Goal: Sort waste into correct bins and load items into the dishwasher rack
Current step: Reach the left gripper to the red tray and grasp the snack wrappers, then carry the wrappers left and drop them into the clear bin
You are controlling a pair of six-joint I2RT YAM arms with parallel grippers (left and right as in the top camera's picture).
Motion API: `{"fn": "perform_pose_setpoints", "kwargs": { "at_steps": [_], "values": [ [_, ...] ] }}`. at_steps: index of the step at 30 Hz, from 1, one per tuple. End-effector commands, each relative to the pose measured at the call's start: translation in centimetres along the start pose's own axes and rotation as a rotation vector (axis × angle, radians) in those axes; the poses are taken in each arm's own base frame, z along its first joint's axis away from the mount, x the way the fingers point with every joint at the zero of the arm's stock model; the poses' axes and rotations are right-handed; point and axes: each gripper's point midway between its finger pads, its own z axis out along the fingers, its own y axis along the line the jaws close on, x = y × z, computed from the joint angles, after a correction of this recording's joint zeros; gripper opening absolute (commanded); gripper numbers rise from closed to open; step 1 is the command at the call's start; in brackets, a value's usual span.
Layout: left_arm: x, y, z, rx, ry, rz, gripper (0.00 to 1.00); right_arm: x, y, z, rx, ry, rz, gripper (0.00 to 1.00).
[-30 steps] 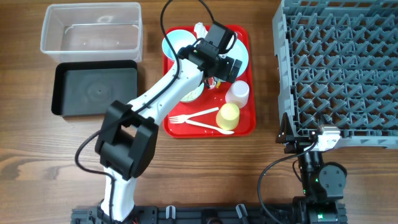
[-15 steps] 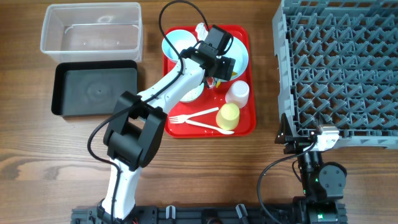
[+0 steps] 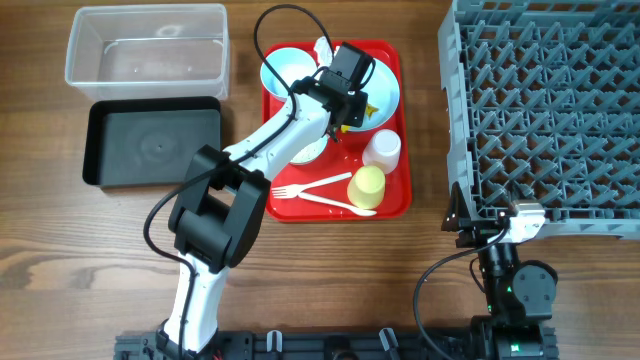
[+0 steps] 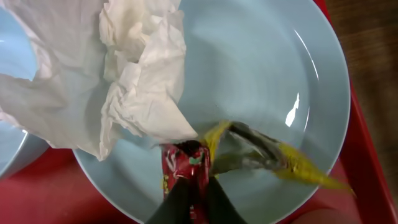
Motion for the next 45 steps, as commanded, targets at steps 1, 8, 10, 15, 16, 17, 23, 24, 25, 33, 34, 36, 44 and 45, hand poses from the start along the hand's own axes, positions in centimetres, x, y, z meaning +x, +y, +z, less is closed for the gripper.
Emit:
{"fn": "perform_pose_setpoints", "kwargs": {
  "at_steps": [1,8,10,15,16,17,23,24,25,33,34,36,44,45],
  "values": [
    [0.0,0.4,0.7,-0.020,0.001,-0.001,0.04,0.0,0.3,0.0,-0.018,0.002,0.011,1.00],
    [-4.1,-0.3,-5.7,0.019,-0.129,-0.014,0.04,0.0,0.3,0.0,-0.018,0.002,0.011,1.00],
    [-6.2,-0.3,-9.6,0.040,-0.208,-0.024,0.04,0.0,0.3,0.0,-0.018,0.002,0.011,1.00],
    [-9.2,2.8,-15.7,0.023,-0.328,-0.080,0.04,0.0,0.3,0.0,-0.017,0.002,0.010,1.00],
    [-9.8,5.0,-16.3,-0.025,-0.348,-0.110,0.04,0.0,0.3,0.0,-0.017,0.002,0.011,1.00],
    [-10.2,7.6,-16.6,-0.091,-0.364,-0.145,0.04,0.0,0.3,0.0,-0.017,0.002,0.011,1.00],
    [-10.5,21.2,-16.5,-0.343,-0.389,-0.327,0.04,0.0,0.3,0.0,-0.018,0.002,0.011,1.00],
    [-10.1,24.2,-16.2,-0.381,-0.385,-0.368,0.04,0.0,0.3,0.0,-0.018,0.002,0.011,1.00],
    [-9.7,26.4,-15.7,-0.408,-0.379,-0.397,0.04,0.0,0.3,0.0,-0.018,0.002,0.011,1.00],
    [-6.4,35.8,-11.5,-0.451,-0.314,-0.529,0.67,0.0,0.3,0.0,-0.017,0.002,0.011,1.00],
    [-6.3,35.9,-11.3,-0.452,-0.314,-0.530,0.78,0.0,0.3,0.0,-0.017,0.002,0.011,1.00],
    [-6.7,35.6,-11.2,-0.446,-0.327,-0.523,0.93,0.0,0.3,0.0,-0.017,0.002,0.011,1.00],
    [-8.8,25.9,-8.9,-0.322,-0.300,-0.329,0.94,0.0,0.3,0.0,-0.017,0.002,0.011,0.99],
    [-9.0,23.8,-8.5,-0.298,-0.295,-0.297,0.94,0.0,0.3,0.0,-0.017,0.002,0.011,1.00]
  ]
}}
